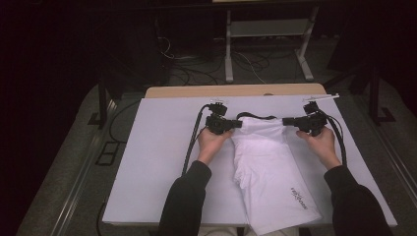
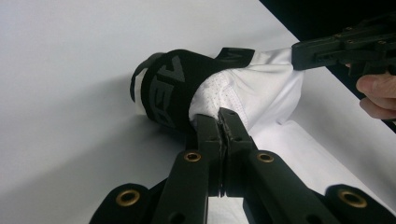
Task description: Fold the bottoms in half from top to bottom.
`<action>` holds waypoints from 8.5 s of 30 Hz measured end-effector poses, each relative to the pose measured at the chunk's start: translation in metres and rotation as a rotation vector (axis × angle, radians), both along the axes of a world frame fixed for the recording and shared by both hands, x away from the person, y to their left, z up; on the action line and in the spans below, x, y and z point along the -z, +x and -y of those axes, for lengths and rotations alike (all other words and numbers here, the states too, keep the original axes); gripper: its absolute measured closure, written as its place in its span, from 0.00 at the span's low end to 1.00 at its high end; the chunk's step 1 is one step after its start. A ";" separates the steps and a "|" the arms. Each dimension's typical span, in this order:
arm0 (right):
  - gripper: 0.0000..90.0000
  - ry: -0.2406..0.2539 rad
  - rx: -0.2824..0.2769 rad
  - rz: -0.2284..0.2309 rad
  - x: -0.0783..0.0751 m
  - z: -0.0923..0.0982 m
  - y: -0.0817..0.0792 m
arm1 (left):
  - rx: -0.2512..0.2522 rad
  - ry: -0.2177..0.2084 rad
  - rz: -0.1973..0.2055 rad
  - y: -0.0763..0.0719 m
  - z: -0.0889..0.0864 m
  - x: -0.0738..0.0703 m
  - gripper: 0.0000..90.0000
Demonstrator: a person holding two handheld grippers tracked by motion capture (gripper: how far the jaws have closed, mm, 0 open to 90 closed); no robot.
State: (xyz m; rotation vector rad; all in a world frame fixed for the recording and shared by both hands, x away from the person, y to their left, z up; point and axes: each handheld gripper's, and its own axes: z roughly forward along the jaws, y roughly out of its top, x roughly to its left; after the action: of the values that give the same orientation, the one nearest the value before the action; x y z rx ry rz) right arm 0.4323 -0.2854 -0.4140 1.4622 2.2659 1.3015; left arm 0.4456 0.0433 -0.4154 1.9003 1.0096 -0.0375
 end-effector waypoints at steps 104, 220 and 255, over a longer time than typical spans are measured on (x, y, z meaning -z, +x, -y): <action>0.98 0.065 -0.165 0.010 -0.013 0.010 -0.126 | 0.194 -0.137 0.015 -0.132 0.000 -0.023 0.97; 0.91 0.118 -0.256 -0.170 0.015 0.009 -0.100 | 0.283 -0.170 -0.080 -0.193 0.022 0.034 0.95; 0.91 0.197 -0.361 -0.148 0.002 0.024 -0.132 | 0.132 -0.125 0.138 -0.172 -0.004 -0.004 0.18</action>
State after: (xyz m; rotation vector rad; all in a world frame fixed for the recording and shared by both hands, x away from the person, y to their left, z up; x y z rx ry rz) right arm 0.3008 -0.3090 -0.4155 1.2822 2.6601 1.6022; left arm 0.2736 0.0478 -0.4110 1.8262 0.7707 -0.0449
